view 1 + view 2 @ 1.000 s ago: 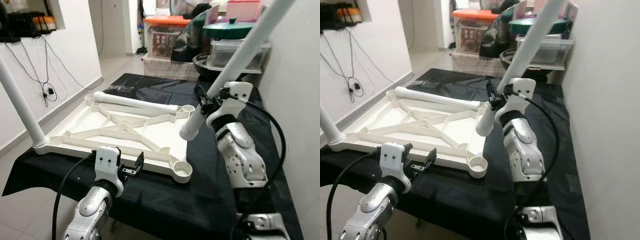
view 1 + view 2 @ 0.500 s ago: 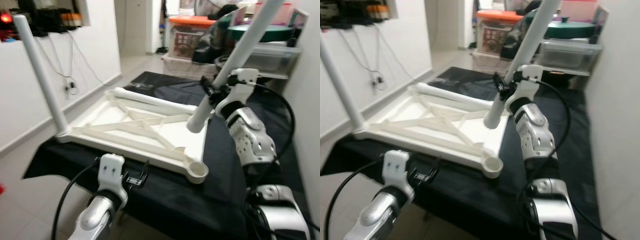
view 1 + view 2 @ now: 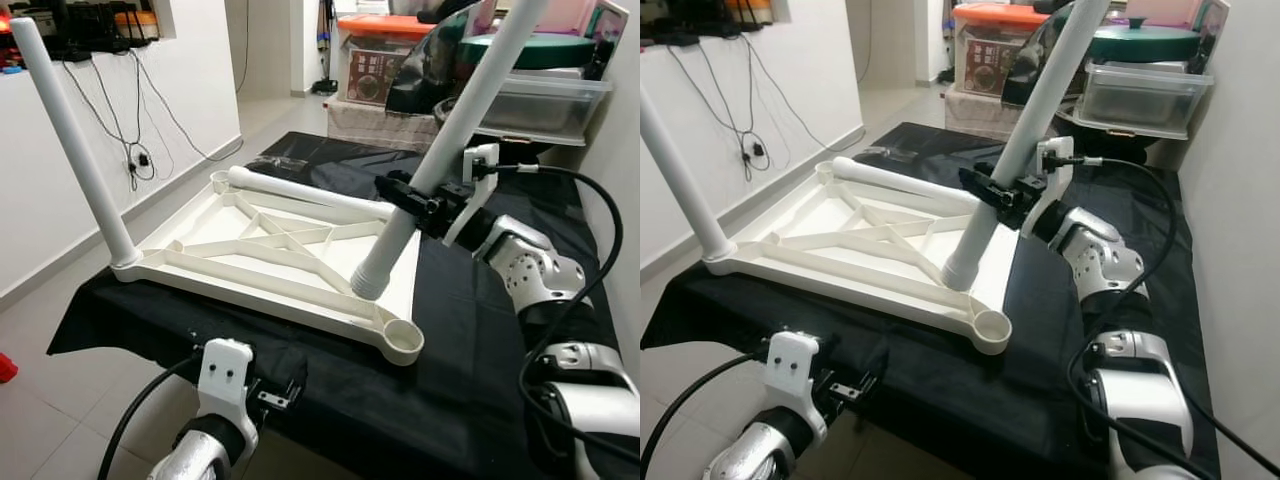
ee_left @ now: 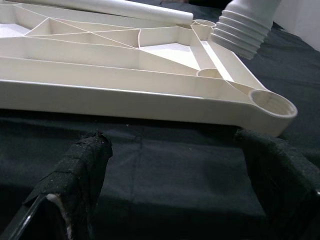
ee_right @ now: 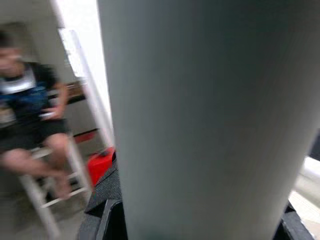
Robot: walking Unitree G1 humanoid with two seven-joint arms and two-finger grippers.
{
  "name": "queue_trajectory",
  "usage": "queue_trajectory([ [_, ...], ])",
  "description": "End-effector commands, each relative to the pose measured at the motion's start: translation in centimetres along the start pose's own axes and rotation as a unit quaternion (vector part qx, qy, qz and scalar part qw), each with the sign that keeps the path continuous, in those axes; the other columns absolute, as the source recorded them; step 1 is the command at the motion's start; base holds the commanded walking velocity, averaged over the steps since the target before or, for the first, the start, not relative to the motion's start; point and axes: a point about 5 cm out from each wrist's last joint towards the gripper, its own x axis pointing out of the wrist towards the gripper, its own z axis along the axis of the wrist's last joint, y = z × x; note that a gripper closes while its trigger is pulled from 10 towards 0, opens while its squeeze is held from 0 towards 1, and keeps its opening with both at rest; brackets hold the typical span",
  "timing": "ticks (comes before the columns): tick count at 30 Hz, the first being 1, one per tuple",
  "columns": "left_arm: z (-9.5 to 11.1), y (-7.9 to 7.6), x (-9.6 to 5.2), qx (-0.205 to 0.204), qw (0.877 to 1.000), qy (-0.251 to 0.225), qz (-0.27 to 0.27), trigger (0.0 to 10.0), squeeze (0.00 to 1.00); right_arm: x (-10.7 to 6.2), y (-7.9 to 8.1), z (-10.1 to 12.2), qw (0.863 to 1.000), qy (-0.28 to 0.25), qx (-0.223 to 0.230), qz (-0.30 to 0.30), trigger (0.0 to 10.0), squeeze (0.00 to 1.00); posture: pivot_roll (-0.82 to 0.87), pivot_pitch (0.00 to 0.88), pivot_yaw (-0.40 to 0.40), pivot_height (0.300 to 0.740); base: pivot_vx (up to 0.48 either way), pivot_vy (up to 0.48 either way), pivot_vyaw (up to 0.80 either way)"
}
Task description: Building children table
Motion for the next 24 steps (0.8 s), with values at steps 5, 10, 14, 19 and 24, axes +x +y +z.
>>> queue_trajectory([
  [5,-0.2,-0.5,-0.5,-0.005,1.0,0.013,-0.005,10.0,0.0,-0.7,-0.1,0.2,0.998,0.027,-0.01,0.062,10.0,0.0,0.09,0.077,-0.041,0.74,0.0,0.0,0.0],
  [10,-0.2,-0.6,-0.6,-0.005,1.0,0.015,-0.006,10.0,0.0,-1.7,-0.5,-1.2,0.993,0.085,-0.045,0.069,10.0,0.0,0.09,0.079,-0.038,0.74,0.0,0.0,0.0],
  [14,-0.2,-0.7,-0.7,-0.004,1.0,0.016,-0.008,10.0,0.0,-2.1,-0.5,-1.9,0.989,0.107,-0.058,0.078,10.0,0.0,0.08,0.084,-0.038,0.74,0.0,0.0,0.0],
  [19,-0.1,-0.7,-0.7,-0.003,1.0,0.017,-0.009,10.0,0.0,-2.3,-0.4,-2.3,0.986,0.12,-0.062,0.094,10.0,0.0,0.08,0.086,-0.036,0.74,0.0,0.0,0.0],
  [24,0.0,-0.7,-0.7,-0.003,1.0,0.018,-0.007,10.0,0.0,-2.4,-0.1,-2.9,0.98,0.139,-0.057,0.131,10.0,0.0,0.08,0.092,-0.039,0.74,0.0,0.0,0.0],
])
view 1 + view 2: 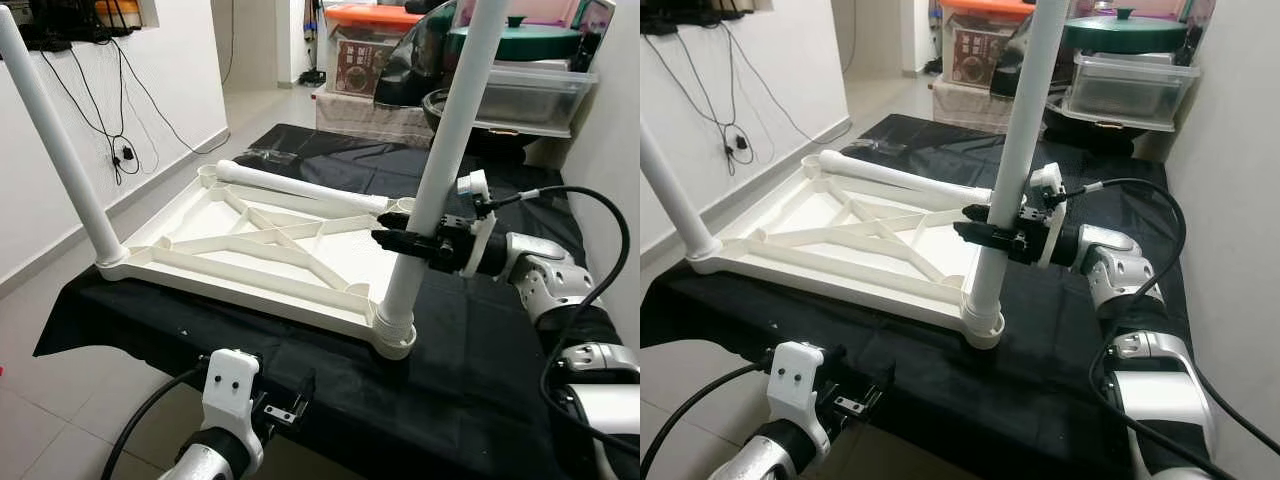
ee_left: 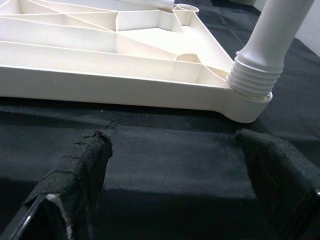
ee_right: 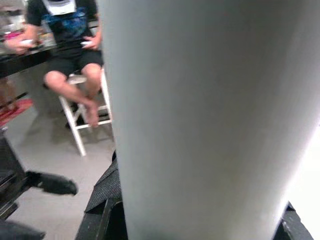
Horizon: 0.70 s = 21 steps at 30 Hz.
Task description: Building children table
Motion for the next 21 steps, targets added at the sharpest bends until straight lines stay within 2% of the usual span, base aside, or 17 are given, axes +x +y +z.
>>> queue_trajectory([
  [1,0.1,-0.1,-0.2,0.002,1.0,0.003,0.002,10.0,0.0,0.1,0.2,-1.0,0.999,0.03,0.006,0.02,10.0,0.0,0.08,0.092,-0.038,0.74,0.0,0.0,0.0],
  [12,0.3,-0.1,-0.1,0.004,1.0,0.0,0.006,10.0,0.0,1.1,0.4,-2.3,0.996,0.078,-0.002,0.047,10.0,0.0,0.08,0.101,-0.044,0.74,0.0,0.0,0.0],
  [17,0.4,-0.2,-0.2,0.003,1.0,-0.001,0.008,10.0,0.0,1.5,0.0,-2.1,0.997,0.071,-0.004,0.028,10.0,0.0,0.08,0.109,-0.047,0.74,0.0,0.0,0.0],
  [21,0.4,-0.2,-0.3,0.002,1.0,-0.001,0.01,10.0,0.0,2.0,0.1,-1.8,0.997,0.06,-0.004,0.039,10.0,0.0,0.08,0.115,-0.05,0.74,0.0,0.0,0.0],
])
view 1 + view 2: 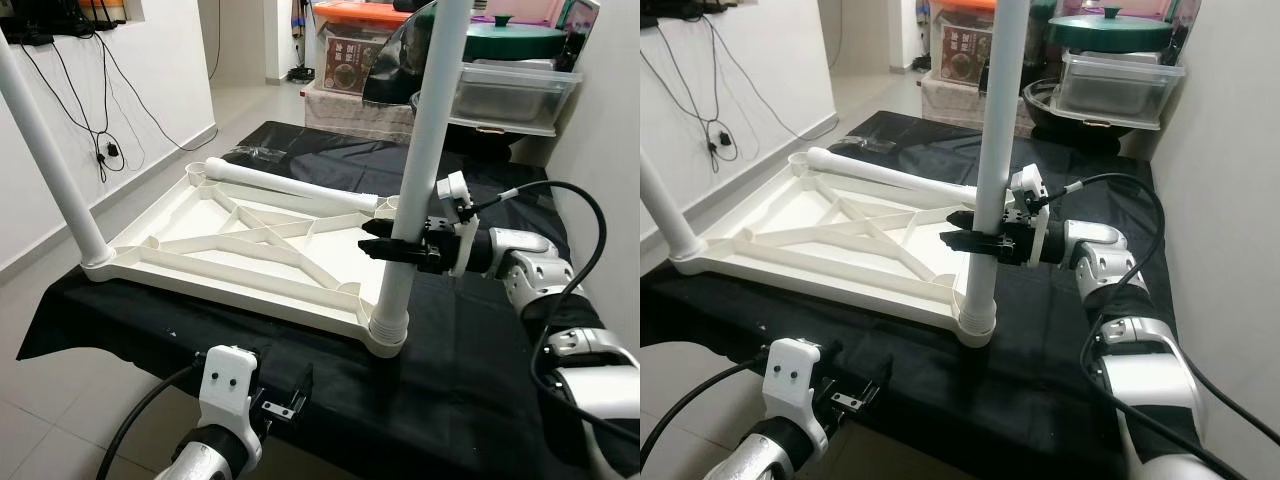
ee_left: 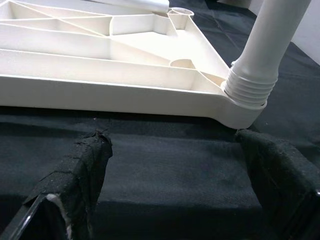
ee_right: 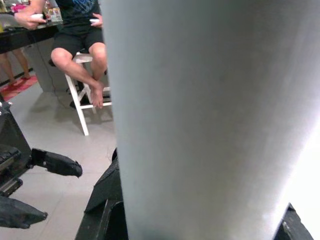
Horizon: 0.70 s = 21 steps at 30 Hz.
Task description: Building children table
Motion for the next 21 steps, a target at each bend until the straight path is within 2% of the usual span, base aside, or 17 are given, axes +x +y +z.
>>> queue_trajectory([
  [1,-0.1,-0.1,-0.2,-0.002,1.0,0.006,0.002,10.0,0.0,0.6,0.4,-1.7,0.999,0.02,0.026,0.014,10.0,0.0,0.08,0.116,-0.049,0.74,0.0,0.0,0.0],
  [12,0.0,-0.2,-0.2,-0.001,1.0,0.005,0.004,10.0,0.0,2.0,1.4,-2.7,0.995,0.013,0.051,0.084,10.0,0.0,0.08,0.126,-0.055,0.74,0.0,0.0,0.0],
  [14,0.0,-0.2,-0.2,-0.001,1.0,0.005,0.004,10.0,0.0,2.0,1.4,-2.7,0.995,0.013,0.051,0.084,10.0,0.0,0.08,0.126,-0.055,0.74,0.0,0.0,0.0],
  [17,0.0,-0.2,-0.2,-0.001,1.0,0.005,0.004,10.0,0.0,2.9,1.6,-3.3,0.995,0.015,0.058,0.084,10.0,0.0,0.09,0.13,-0.056,0.74,0.0,0.0,0.0],
  [21,0.1,-0.2,-0.3,0.001,1.0,0.005,0.006,10.0,0.0,3.8,1.2,-3.7,0.998,0.01,0.056,0.032,10.0,0.0,0.09,0.131,-0.055,0.74,0.0,0.0,0.0],
])
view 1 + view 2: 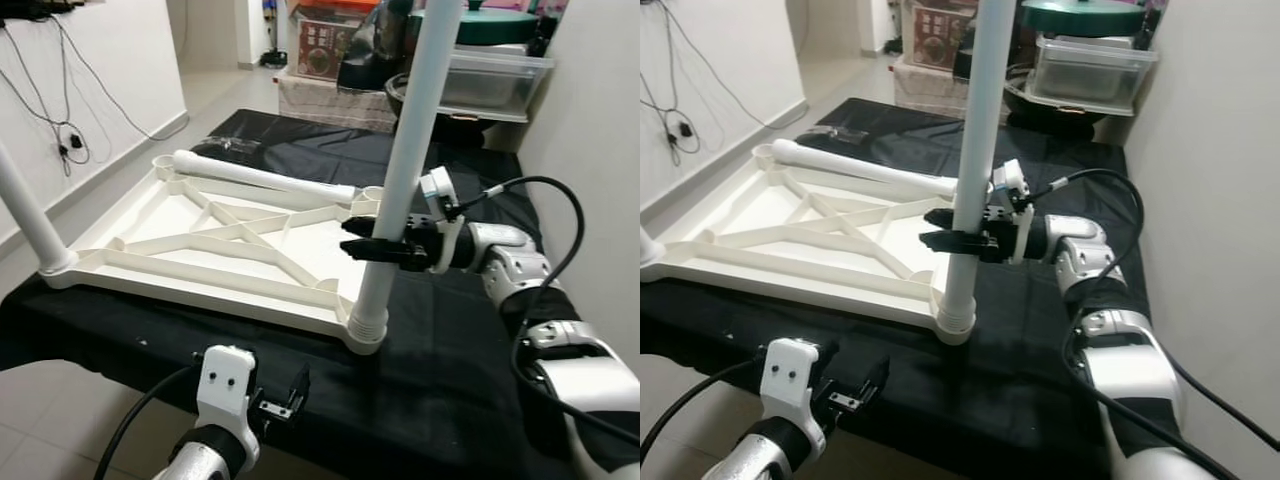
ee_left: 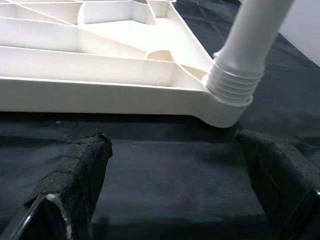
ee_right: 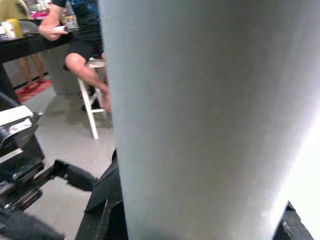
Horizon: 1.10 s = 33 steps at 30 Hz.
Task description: Building children table
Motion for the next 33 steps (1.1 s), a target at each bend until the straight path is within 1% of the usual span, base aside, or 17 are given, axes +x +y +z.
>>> queue_trajectory([
  [1,0.2,-0.2,-0.2,0.001,1.0,0.0,0.0,10.0,0.0,0.2,0.4,-3.7,0.998,0.033,0.057,-0.023,10.0,0.0,0.09,0.131,-0.055,0.74,0.0,0.0,0.0],
  [3,0.2,-0.2,-0.2,0.001,1.0,0.0,0.0,10.0,0.0,0.2,0.4,-3.7,0.998,0.033,0.057,-0.023,10.0,0.0,0.09,0.131,-0.055,0.74,0.0,0.0,0.0],
  [4,0.2,-0.2,-0.2,0.001,1.0,0.0,0.0,10.0,0.0,0.1,0.4,-3.7,0.997,0.029,0.056,-0.033,10.0,0.0,0.09,0.131,-0.055,0.74,0.0,0.0,0.0],
  [6,0.2,-0.2,-0.1,0.002,1.0,-0.001,0.0,10.0,0.0,-0.2,0.5,-4.0,0.997,0.027,0.057,-0.04,10.0,0.0,0.09,0.13,-0.054,0.74,0.0,0.0,0.0],
  [9,0.4,0.0,0.1,0.005,1.0,-0.005,0.0,10.0,0.0,-1.2,0.7,-4.9,0.996,0.013,0.053,-0.076,10.0,0.0,0.08,0.126,-0.053,0.74,0.0,0.0,0.0],
  [12,0.5,0.1,0.2,0.006,1.0,-0.006,0.001,10.0,0.0,-1.5,0.9,-5.1,0.995,0.005,0.049,-0.09,10.0,0.0,0.08,0.123,-0.047,0.74,0.0,0.0,0.0],
  [14,0.5,0.1,0.3,0.007,1.0,-0.007,0.001,10.0,0.0,-1.7,1.4,-5.3,0.995,-0.001,0.034,-0.097,10.0,0.0,0.08,0.119,-0.045,0.74,0.0,0.0,0.0],
  [17,0.5,0.2,0.3,0.008,1.0,-0.007,0.0,10.0,0.0,-1.7,1.5,-5.2,0.994,0.0,0.03,-0.102,10.0,0.0,0.08,0.119,-0.045,0.74,0.0,0.0,0.0],
  [18,0.5,0.2,0.4,0.009,1.0,-0.007,0.0,10.0,0.0,-1.2,1.7,-5.0,0.992,0.004,0.022,-0.121,10.0,0.0,0.07,0.112,-0.041,0.74,0.0,0.0,0.0],
  [20,0.5,0.3,0.4,0.01,1.0,-0.007,0.0,10.0,0.0,-1.0,1.8,-4.9,0.991,0.008,0.019,-0.13,10.0,0.0,0.07,0.112,-0.041,0.74,0.0,0.0,0.0],
  [21,0.6,0.4,0.6,0.011,1.0,-0.009,0.0,10.0,0.0,-0.5,1.7,-5.0,0.986,0.032,0.017,-0.166,10.0,0.0,0.07,0.109,-0.038,0.74,0.0,0.0,0.0],
  [22,0.6,0.4,0.6,0.011,1.0,-0.009,0.0,10.0,0.0,-0.5,1.7,-5.0,0.986,0.032,0.017,-0.166,10.0,0.0,0.07,0.109,-0.038,0.74,0.0,0.0,0.0],
  [26,0.8,0.5,0.9,0.013,1.0,-0.015,0.001,10.0,0.0,0.6,1.8,-4.7,0.971,0.054,0.036,-0.229,10.0,0.0,0.06,0.097,-0.043,0.74,0.0,0.0,0.0],
  [29,0.8,0.6,0.9,0.014,1.0,-0.016,0.001,10.0,0.0,0.8,1.8,-4.6,0.967,0.056,0.039,-0.245,10.0,0.0,0.06,0.096,-0.043,0.74,0.0,0.0,0.0],
  [32,0.8,0.6,1.0,0.014,1.0,-0.017,0.002,10.0,0.0,0.6,1.9,-4.7,0.962,0.053,0.03,-0.267,10.0,0.0,0.06,0.093,-0.044,0.74,0.0,0.0,0.0],
  [33,0.8,0.7,1.0,0.015,1.0,-0.018,0.003,10.0,0.0,0.5,1.9,-4.8,0.955,0.054,0.035,-0.29,10.0,0.0,0.06,0.088,-0.043,0.74,0.0,0.0,0.0],
])
